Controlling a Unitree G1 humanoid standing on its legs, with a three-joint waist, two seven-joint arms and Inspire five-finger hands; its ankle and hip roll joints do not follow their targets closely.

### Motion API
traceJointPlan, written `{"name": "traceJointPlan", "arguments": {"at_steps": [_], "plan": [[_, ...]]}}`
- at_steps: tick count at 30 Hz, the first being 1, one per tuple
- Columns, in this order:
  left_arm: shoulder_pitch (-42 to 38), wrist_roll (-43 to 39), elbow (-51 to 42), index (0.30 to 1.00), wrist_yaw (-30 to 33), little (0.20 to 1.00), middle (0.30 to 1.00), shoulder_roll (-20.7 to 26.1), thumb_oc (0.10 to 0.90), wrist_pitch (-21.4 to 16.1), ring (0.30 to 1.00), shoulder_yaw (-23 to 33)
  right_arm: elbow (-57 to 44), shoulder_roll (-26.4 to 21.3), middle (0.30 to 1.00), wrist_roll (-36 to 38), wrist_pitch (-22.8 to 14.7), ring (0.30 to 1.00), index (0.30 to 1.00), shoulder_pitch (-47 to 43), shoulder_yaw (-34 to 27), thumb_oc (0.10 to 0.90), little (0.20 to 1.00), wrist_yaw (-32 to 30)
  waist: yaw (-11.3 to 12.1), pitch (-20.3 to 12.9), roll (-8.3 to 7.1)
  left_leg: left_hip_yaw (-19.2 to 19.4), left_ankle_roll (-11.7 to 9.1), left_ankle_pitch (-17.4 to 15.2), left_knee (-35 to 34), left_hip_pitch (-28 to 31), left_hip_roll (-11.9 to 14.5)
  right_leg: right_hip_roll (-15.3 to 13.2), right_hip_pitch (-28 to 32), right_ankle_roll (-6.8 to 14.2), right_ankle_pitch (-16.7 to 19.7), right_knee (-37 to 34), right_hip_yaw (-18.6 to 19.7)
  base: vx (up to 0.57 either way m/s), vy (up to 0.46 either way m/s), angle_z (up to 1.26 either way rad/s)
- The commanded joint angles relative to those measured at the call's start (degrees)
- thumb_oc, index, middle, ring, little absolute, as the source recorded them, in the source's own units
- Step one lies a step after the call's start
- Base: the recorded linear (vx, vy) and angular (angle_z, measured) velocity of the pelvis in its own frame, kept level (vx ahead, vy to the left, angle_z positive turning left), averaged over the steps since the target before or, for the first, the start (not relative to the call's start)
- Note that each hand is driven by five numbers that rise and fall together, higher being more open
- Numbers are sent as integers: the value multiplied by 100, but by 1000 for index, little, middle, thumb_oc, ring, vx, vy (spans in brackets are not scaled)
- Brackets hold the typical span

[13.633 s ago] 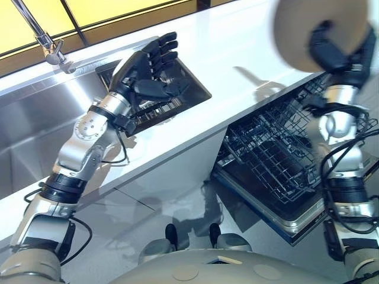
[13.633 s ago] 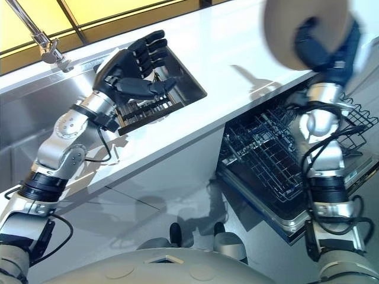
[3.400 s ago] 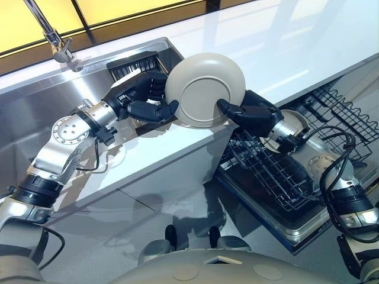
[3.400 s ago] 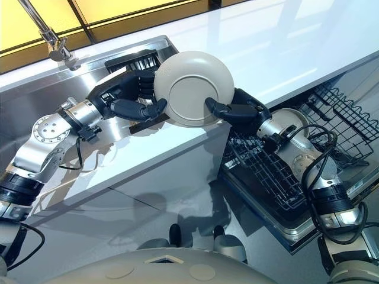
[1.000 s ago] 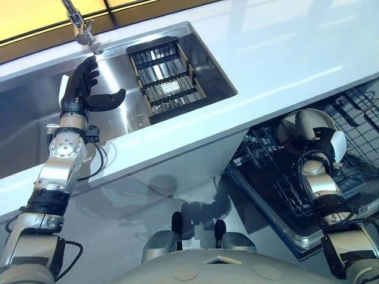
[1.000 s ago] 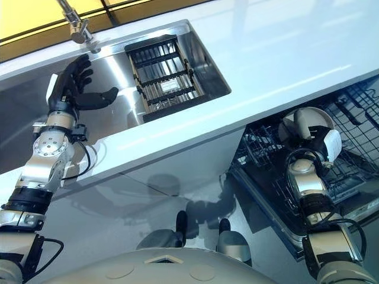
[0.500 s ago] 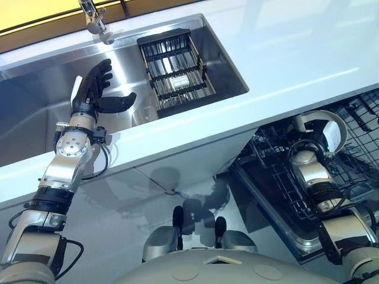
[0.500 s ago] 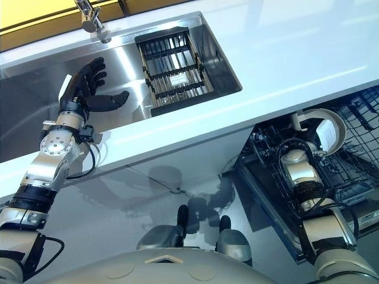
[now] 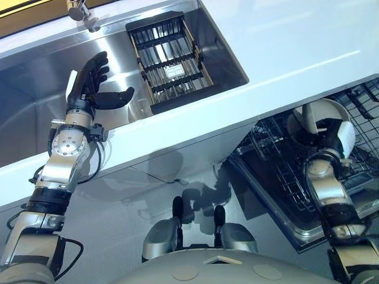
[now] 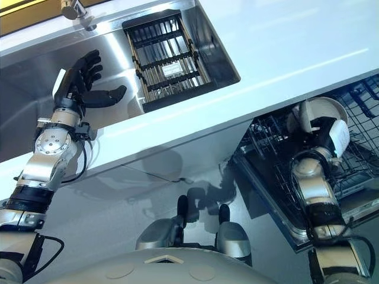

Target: Pick up plates and place into dishwasher.

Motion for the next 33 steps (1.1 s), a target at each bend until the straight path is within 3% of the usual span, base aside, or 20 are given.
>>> {"name": "traceJointPlan", "arguments": {"at_steps": [1,12,19,28,33], "plan": [[-364,176,-459,900,115,900,900,269,800,-413,900,457,-662,-714,300,-620,-443,300,300,28,-296,100,200,97,-213,-527,-77,407,174,-693,92,303,-152,240,-433,95,-279,681,194,-7,34,-8],[-416,154,-362,900,183,900,900,261,800,-420,900,412,-1174,-803,300,-878,-704,300,300,319,-458,100,200,696,-425,-567,-110,669,190,-748,96,382,-122,239,-433,150,-255,662,353,-14,24,-17],[-351,178,-395,900,256,900,900,303,800,-399,900,422,-1817,-862,300,-473,-1045,300,300,366,-494,100,200,1191,-452,-563,-104,707,197,-761,79,382,-139,230,-462,188,-233,665,399,-10,13,-3],[-260,159,-340,900,287,900,900,311,800,-496,900,416,-2124,-858,300,34,-1379,300,300,221,-390,100,200,1251,-378,-577,-97,680,197,-759,74,357,-161,209,-472,199,-224,647,347,0,0,0],[-141,230,-353,900,244,900,900,256,800,-554,900,455,-2172,-713,300,453,-1299,300,300,229,-379,100,200,1504,-338,-602,-114,652,197,-754,72,348,-168,202,-468,201,-215,630,326,0,0,0]]}}
